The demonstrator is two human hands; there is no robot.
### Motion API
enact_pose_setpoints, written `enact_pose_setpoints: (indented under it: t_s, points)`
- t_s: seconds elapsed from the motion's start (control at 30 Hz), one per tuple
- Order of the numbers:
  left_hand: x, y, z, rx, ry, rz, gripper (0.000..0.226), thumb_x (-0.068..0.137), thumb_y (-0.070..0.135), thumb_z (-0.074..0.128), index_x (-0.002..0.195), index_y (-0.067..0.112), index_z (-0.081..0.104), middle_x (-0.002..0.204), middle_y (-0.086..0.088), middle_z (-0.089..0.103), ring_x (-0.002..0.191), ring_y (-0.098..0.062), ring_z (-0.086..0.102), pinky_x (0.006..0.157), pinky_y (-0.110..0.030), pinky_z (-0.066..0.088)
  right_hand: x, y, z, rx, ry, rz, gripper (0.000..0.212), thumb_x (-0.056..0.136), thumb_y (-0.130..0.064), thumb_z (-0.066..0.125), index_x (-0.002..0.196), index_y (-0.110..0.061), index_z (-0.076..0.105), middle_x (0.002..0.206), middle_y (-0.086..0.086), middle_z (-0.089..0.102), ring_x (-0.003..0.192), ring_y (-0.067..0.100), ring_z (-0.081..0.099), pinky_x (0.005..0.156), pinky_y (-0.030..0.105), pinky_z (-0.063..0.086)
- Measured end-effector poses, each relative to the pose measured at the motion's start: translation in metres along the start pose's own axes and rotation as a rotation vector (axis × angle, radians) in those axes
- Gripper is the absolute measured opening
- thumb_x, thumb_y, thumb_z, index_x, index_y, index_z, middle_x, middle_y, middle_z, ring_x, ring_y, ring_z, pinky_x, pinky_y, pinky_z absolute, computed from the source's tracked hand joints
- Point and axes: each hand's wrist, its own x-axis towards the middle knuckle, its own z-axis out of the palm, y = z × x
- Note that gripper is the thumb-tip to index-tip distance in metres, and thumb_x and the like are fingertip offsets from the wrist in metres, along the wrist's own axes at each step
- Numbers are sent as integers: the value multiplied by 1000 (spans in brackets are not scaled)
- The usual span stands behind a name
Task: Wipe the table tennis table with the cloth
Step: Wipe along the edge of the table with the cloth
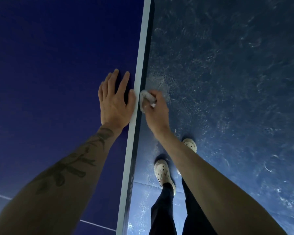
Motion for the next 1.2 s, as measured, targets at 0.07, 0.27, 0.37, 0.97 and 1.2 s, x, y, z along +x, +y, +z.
enact_pose_setpoints:
  t_s: [0.07, 0.27, 0.37, 0.97, 1.2]
  points:
    - [1, -2, 0, -24, 20, -5, 52, 106, 31, 48, 156, 17, 48, 165, -13, 38, 153, -33, 33, 125, -53, 25, 10, -9, 0, 5, 7, -16, 19, 106, -9, 57, 125, -12, 60, 107, -4, 68, 90, -3, 63, 78, 18, 53]
    - [3, -1, 0, -28, 5, -9, 53, 104, 30, 48, 155, 15, 49, 164, -14, 39, 152, -35, 35, 123, -57, 27, -48, 5, -14, 65, -164, 39, 21, 100, 10, 53, 107, -9, 58, 91, 8, 68, 71, 16, 62, 63, 31, 53]
    - [3, -1, 0, -12, 0, -7, 54, 104, 30, 47, 156, 15, 48, 164, -14, 39, 152, -35, 34, 123, -57, 27, -31, -1, -15, 50, -168, 95, 20, 103, 3, 55, 106, -17, 60, 87, 0, 71, 71, 11, 64, 66, 28, 54]
    - [28, 4, -1, -13, -49, -24, 52, 105, 32, 46, 153, 12, 50, 159, -15, 42, 150, -35, 36, 122, -53, 31, 97, -74, -17, -102, -71, -26, 27, 105, -6, 56, 103, -32, 57, 104, 1, 69, 91, 13, 68, 74, 22, 54]
    - [132, 24, 4, -35, -106, -22, 54, 108, 34, 43, 158, 13, 45, 164, -17, 37, 153, -38, 31, 123, -57, 30, 152, -109, -6, -76, 69, -77, 17, 105, -6, 57, 115, -20, 60, 107, -2, 69, 88, 0, 65, 75, 18, 52]
